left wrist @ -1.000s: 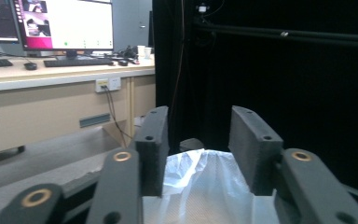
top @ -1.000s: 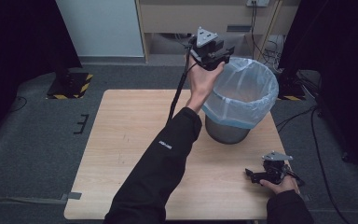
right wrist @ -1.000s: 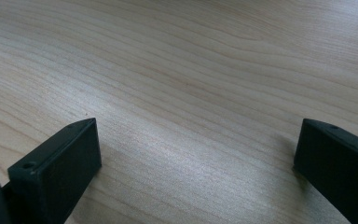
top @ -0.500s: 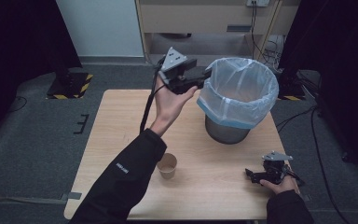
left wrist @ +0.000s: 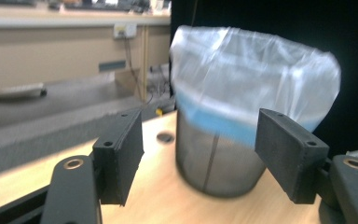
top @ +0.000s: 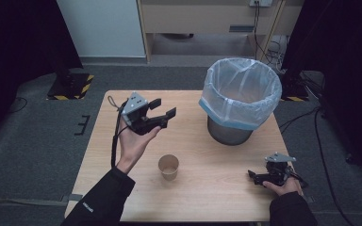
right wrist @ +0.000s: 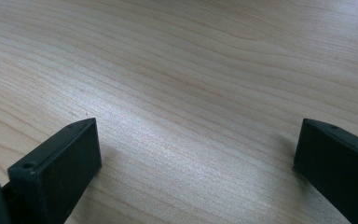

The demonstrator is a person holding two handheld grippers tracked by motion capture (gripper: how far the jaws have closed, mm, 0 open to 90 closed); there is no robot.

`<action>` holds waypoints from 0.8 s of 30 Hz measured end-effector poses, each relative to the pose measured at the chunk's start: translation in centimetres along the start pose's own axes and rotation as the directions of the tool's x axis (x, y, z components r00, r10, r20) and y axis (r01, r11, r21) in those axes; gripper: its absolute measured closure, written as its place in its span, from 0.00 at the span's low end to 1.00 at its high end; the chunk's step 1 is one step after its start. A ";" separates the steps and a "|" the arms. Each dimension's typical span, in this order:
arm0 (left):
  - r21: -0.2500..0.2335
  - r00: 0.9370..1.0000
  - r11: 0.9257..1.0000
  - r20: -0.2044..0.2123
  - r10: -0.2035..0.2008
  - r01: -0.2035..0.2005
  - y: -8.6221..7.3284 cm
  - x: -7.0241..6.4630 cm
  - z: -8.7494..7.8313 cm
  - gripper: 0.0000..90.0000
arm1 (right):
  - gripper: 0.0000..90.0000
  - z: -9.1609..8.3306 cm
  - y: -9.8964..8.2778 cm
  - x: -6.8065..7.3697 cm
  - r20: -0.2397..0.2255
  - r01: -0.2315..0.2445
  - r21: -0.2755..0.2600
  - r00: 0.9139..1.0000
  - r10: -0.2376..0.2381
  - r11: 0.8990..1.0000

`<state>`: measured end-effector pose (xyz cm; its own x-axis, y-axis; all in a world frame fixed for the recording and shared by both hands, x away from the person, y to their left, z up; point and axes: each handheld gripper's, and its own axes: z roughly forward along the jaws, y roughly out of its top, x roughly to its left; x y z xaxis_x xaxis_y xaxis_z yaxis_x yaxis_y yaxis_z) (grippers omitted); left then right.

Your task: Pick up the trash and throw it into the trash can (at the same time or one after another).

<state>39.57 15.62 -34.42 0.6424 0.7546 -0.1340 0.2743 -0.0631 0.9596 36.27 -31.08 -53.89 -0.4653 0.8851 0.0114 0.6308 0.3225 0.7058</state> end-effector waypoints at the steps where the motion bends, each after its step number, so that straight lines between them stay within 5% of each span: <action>1: 0.014 1.000 1.000 -0.003 -0.008 0.008 -0.8 0.2 -0.3 0.35 | 0.01 0.0 0.0 0.0 0.000 0.001 -0.001 1.000 -0.001 1.000; 7: 0.085 0.999 0.995 -0.011 -0.046 0.046 -5.6 0.6 -1.3 0.35 | 0.01 0.0 0.0 0.0 0.000 0.000 0.000 1.000 0.000 1.000; 8: 0.140 0.999 0.989 -0.006 -0.049 0.049 -7.0 0.7 -1.1 0.35 | 0.01 0.0 0.0 0.0 0.000 0.001 0.000 1.000 -0.001 1.000; 22: 0.291 0.999 0.955 0.002 -0.055 0.052 -11.7 0.6 0.2 0.42 | 0.01 -0.1 -0.1 0.1 -0.001 0.004 0.000 1.000 -0.004 1.000; 24: 0.321 0.998 0.945 0.007 -0.066 0.060 -12.2 0.8 0.4 0.45 | 0.01 -0.1 -0.1 0.1 -0.001 0.004 0.000 1.000 -0.004 1.000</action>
<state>36.99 16.74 -46.31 0.6277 0.7528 -0.1983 0.5276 -0.2241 0.8194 36.11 -31.04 -53.90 -0.4682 0.8836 0.0093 0.6292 0.3260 0.7056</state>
